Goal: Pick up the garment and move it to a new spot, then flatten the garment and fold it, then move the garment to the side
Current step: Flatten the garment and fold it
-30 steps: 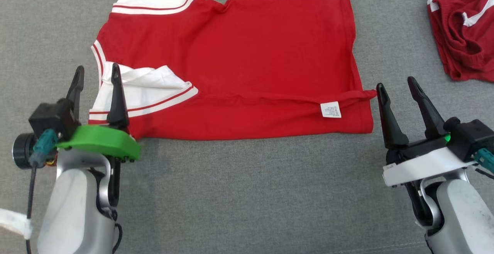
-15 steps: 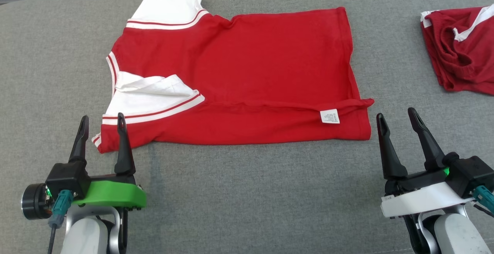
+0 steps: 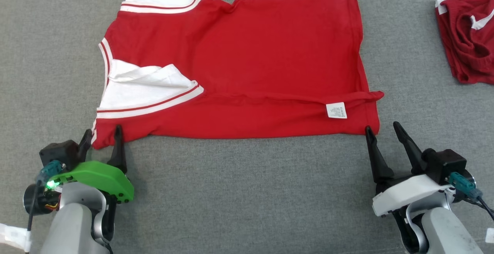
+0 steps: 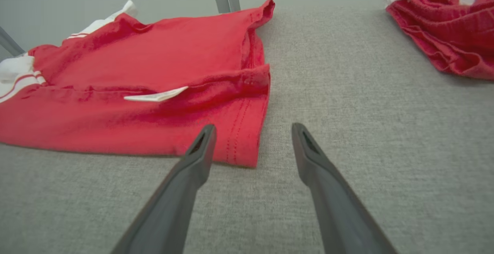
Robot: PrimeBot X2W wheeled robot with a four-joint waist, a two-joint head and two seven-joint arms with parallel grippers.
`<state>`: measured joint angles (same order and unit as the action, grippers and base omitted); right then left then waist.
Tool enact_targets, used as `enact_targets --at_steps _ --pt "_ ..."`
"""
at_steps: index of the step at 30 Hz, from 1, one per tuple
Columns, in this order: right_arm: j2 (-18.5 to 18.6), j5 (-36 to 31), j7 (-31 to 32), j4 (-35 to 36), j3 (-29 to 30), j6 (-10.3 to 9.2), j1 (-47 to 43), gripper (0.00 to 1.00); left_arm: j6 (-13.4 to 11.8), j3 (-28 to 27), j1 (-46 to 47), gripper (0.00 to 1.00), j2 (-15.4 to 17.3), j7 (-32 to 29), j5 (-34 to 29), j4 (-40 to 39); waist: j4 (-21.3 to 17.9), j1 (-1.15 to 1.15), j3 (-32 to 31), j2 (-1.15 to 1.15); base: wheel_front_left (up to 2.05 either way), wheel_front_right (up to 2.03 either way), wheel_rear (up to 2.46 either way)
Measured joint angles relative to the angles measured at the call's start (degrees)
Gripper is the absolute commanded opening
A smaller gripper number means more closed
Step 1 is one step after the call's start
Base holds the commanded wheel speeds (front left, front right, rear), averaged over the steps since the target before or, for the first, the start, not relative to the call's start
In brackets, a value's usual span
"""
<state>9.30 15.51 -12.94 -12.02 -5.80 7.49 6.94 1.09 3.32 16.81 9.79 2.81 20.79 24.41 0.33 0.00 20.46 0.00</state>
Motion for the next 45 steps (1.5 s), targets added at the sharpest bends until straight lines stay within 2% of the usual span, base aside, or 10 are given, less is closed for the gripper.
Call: enact_targets --at_steps 6,7,8,9,10,20,34,35,36,45 --pt "-0.02 2.60 1.26 -6.66 -2.82 0.00 4.55 1.00 1.48 -0.36 3.62 1.00 0.16 -4.81 2.94 3.91 -0.12 0.00 1.75 0.00 0.00 0.00 0.00" --pt "-0.03 3.13 1.66 -7.28 -3.26 0.00 5.26 0.81 1.90 -0.42 3.89 1.00 0.09 -5.86 3.77 4.19 -0.12 0.00 1.83 0.00 0.00 0.00 0.00" --pt "0.04 3.83 2.40 -7.94 -3.57 -0.01 5.80 0.28 2.41 -0.38 4.27 0.42 0.20 -6.89 4.35 4.44 -0.12 0.00 1.86 0.00 0.00 0.00 0.00" --pt "0.10 4.35 2.63 -8.18 -3.83 -0.01 6.20 0.00 2.81 -0.14 4.46 0.17 0.37 -7.60 4.46 4.49 -0.12 0.00 1.85 0.00 0.00 0.00 0.00" --pt "0.16 5.15 2.93 -8.42 -4.12 -0.01 6.57 0.00 3.22 -0.09 4.56 0.00 0.51 -8.10 4.98 4.45 -0.10 0.00 1.83 0.00 0.00 0.00 0.00" --pt "2.25 6.77 5.01 -4.45 -4.44 0.00 3.66 0.00 4.43 1.64 0.10 0.00 1.65 -11.04 6.39 -1.20 0.73 0.00 -0.28 0.00 0.00 0.00 0.00" --pt "2.30 7.82 13.86 5.93 1.40 0.07 -15.06 0.00 -0.33 0.75 -20.81 0.00 3.00 -21.31 9.69 -18.86 1.73 0.00 -7.49 0.00 0.00 0.00 0.00" --pt "2.18 8.08 13.99 6.27 1.45 0.07 -15.22 0.43 -0.33 0.97 -21.53 0.60 2.80 -21.95 10.27 -19.86 1.78 0.00 -7.80 0.00 0.00 0.00 0.00" --pt "2.05 8.06 14.23 6.64 1.53 0.07 -15.22 0.89 -0.32 1.30 -21.87 1.00 2.77 -21.96 10.33 -20.61 1.83 0.00 -7.99 0.00 0.00 0.00 0.00" --pt "-0.25 1.77 10.34 18.91 4.93 0.00 -12.19 1.00 -6.82 1.11 -19.33 1.00 -0.05 -4.19 -0.34 -28.35 1.08 0.00 -9.27 0.00 0.00 0.00 0.00"
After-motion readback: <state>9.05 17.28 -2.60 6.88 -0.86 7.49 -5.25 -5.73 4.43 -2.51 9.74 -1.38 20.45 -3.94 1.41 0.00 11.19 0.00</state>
